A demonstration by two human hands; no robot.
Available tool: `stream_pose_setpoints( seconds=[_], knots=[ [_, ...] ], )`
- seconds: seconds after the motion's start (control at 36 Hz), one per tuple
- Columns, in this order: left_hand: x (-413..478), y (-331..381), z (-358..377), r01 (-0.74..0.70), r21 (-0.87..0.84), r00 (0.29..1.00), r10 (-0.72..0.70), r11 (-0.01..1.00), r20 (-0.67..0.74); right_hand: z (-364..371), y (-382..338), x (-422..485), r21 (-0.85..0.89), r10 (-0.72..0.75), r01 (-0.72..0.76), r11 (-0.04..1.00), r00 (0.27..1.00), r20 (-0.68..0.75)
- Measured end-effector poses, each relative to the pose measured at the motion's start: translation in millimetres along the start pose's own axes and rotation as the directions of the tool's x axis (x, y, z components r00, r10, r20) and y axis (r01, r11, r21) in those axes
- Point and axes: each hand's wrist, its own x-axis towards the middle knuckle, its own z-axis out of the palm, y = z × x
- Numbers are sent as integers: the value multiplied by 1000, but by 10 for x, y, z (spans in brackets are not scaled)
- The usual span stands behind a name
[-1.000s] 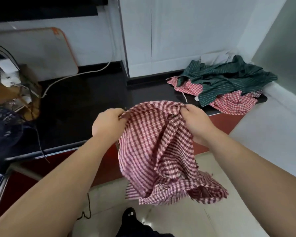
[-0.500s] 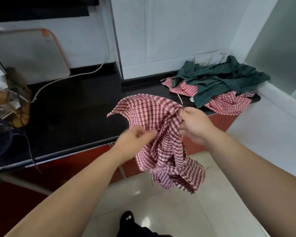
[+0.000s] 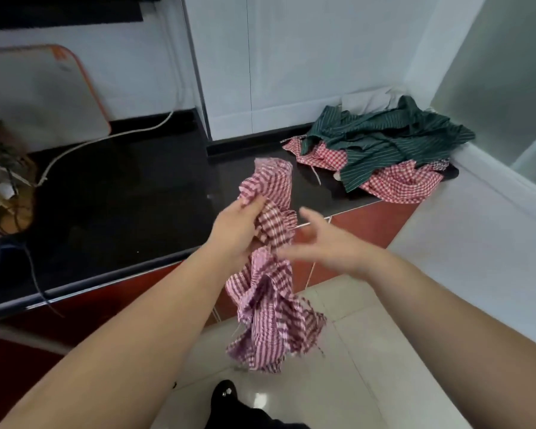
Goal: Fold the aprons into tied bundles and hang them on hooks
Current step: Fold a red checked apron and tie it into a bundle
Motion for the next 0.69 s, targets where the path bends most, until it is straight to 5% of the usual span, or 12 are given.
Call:
stream_pose_setpoints(
  seconds=[0.17,0.25,0.33,0.42,0.5,0.58,0.64,0.69],
  knots=[
    [-53,210,54,51,-260,999,-47,964,24,328,447,48,-366,195,-167,916,980,42],
    [-50,274,32,-31,-275,999,23,961,-35,309,533,120,-465,5,-106,879,977,-213],
    [34,306,-129,-129,-308,981,75,943,-180,133,430,142,-345,-119,-45,938,891,-439],
    [57,257,-292,-178,-225,963,123,958,-238,-45,242,106,-250,-174,66,966,880,-442],
    [-57,133,-331,-108,42,992,110,993,-54,-135,58,101,-264,-247,152,953,891,-382],
    [-216,-59,-250,50,410,975,-134,911,179,-168,-117,81,-293,-304,218,931,907,-292],
    [-218,-171,-204,48,429,955,-167,902,244,-197,-198,53,-344,-331,240,908,913,-239],
    [-193,-166,-179,40,285,983,-89,958,163,-247,-213,32,-367,-337,235,900,909,-244]
  ],
)
